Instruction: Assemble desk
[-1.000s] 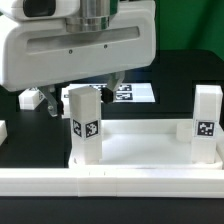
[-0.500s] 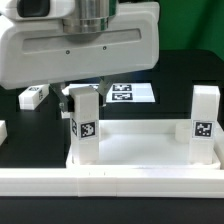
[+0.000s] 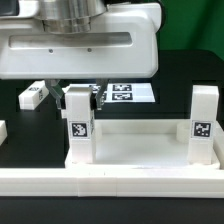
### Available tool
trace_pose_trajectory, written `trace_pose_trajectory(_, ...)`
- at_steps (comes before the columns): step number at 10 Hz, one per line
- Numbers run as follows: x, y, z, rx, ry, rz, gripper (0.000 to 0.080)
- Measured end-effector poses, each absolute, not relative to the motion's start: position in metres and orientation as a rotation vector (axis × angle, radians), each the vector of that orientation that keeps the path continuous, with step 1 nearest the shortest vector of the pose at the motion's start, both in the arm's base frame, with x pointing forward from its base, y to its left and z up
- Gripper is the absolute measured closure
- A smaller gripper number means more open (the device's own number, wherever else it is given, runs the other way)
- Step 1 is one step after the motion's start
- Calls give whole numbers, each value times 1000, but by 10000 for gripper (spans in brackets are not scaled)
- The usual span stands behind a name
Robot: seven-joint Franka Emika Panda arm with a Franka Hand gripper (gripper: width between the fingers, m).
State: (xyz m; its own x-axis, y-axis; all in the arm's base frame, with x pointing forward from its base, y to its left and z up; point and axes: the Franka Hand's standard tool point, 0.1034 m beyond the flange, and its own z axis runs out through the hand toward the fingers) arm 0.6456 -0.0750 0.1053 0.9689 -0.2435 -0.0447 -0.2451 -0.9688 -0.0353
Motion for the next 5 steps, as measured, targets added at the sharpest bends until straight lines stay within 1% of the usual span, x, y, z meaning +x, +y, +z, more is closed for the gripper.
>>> trace_pose_trajectory(5,639,-70,106,-3016,723,127,504)
